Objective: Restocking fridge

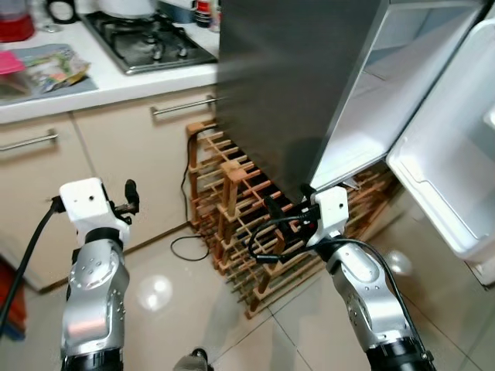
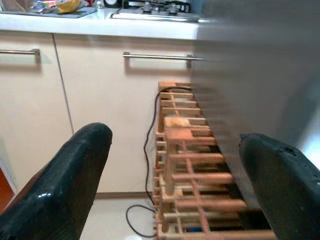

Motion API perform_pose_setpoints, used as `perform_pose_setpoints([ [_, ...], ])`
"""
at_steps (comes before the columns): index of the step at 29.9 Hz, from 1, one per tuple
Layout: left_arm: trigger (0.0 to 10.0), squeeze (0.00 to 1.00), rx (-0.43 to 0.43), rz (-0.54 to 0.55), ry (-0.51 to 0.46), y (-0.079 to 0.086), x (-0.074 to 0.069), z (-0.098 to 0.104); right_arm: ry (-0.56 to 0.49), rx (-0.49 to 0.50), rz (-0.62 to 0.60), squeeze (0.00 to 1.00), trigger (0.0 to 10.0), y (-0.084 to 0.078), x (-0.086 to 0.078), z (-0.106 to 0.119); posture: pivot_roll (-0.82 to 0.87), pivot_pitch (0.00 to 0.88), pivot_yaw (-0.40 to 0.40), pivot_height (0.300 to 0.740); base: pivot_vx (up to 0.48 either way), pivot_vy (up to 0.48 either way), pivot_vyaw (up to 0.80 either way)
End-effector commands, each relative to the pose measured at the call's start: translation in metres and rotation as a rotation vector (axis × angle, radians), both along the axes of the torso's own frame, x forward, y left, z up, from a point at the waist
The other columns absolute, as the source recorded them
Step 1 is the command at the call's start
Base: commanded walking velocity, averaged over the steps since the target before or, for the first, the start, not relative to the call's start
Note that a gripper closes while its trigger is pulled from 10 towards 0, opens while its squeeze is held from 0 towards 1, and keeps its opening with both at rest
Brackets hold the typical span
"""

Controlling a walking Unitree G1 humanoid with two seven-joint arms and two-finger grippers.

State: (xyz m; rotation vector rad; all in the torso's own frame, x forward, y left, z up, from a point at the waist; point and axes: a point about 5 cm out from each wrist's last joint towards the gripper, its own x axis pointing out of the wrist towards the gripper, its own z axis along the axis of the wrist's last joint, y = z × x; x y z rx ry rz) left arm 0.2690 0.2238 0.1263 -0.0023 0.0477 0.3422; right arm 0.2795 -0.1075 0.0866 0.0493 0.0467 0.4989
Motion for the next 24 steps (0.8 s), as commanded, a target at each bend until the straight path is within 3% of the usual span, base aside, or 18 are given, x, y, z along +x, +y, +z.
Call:
perform_pose_setpoints([
  [1,10.0,0.00,0.010,0.002,0.007,-0.003,0.003,0.003,-0.025,0.001,-0.010,0.00,10.0,-0.002,0.004,0.005,-0.02,0.000,-0.076,0.740,0.277,-0.390,0.49],
  [5,10.0,0.00,0.006,-0.029,0.043,-0.010,0.004,-0.003,-0.028,0.001,-0.002,0.00,10.0,0.000,0.005,0.006,-0.02,0.000,-0.081,0.740,0.303,-0.367,0.48],
  [11,10.0,0.00,0.025,-0.091,0.039,-0.028,0.013,-0.008,-0.010,-0.017,-0.038,0.00,10.0,-0.010,0.005,0.000,-0.05,0.000,-0.069,0.740,0.000,0.000,0.46],
  [16,10.0,0.00,0.020,-0.116,0.046,-0.033,0.019,-0.009,-0.029,-0.069,-0.071,0.00,10.0,-0.013,0.006,0.000,-0.07,0.000,-0.064,0.740,0.000,-0.418,0.46],
  [24,10.0,0.00,0.022,-0.164,-0.034,-0.048,0.027,0.007,-0.012,-0.065,-0.178,0.00,10.0,-0.033,0.011,-0.003,-0.09,0.000,-0.048,0.740,0.180,-0.412,0.00],
])
